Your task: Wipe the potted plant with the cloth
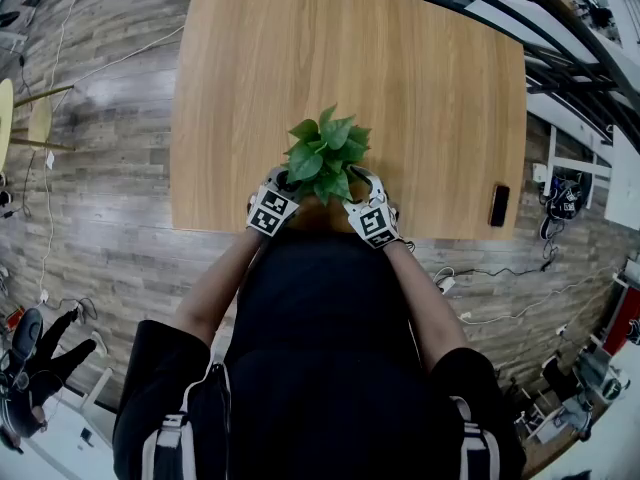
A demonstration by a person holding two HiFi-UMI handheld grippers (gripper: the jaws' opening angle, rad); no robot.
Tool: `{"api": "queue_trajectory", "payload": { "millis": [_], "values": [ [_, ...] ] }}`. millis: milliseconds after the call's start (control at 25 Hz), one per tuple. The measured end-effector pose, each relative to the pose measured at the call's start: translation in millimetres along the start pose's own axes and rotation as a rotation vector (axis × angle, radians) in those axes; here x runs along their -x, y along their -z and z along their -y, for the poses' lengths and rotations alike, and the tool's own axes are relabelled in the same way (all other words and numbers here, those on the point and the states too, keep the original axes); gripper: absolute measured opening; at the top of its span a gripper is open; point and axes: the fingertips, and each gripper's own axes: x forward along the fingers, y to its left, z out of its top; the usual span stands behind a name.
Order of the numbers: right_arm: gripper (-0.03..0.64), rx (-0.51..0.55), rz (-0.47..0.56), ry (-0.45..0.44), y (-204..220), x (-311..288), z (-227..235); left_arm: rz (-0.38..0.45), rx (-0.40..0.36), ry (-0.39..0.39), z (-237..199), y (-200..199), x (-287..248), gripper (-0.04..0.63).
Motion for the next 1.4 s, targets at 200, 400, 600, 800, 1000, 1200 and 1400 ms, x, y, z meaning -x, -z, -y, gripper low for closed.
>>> {"api": "queue_trajectory", "payload": {
  "millis": [200,400,600,800,1000,1200,1400],
  "values": [
    [0.232,0.058,-0.022,-0.079,1.8,0.9,-35.0,0.006,0.006,-0.022,-18.3,-2.3,2.9,0.115],
    [0.232,-0.016,-0.034,-0.014,13.3,4.0,-15.6,-0.001,-0.012,-0.02,-20.6,1.3,4.9,0.115],
    [0.232,0.014,-0.006,0.019,0.6,2.5,12.0,-0.001,-0.009,-0.024,-24.0,-1.0,1.9,0.115],
    [0.232,0.055,-0.002,-0.019,-6.3,-5.4,7.2,-0.009,-0.021,-0.018,-21.7,-3.1,-0.8,0.115],
    [0.232,0.043,-0.003,-0.02,-8.7,-9.4,7.6,-0.012,-0.045,0.003,-16.8,-2.0,4.0,0.115],
    [0.232,0.039,0.001,-0.017,-7.8,-8.7,9.9,-0.001,-0.044,0.017,-3.1,0.2,6.8,0.115],
    [0.232,0.087,-0.02,-0.005,-2.8,-9.3,6.3,0.005,-0.038,0.015,-1.5,1.6,7.1,0.115]
  ]
}}
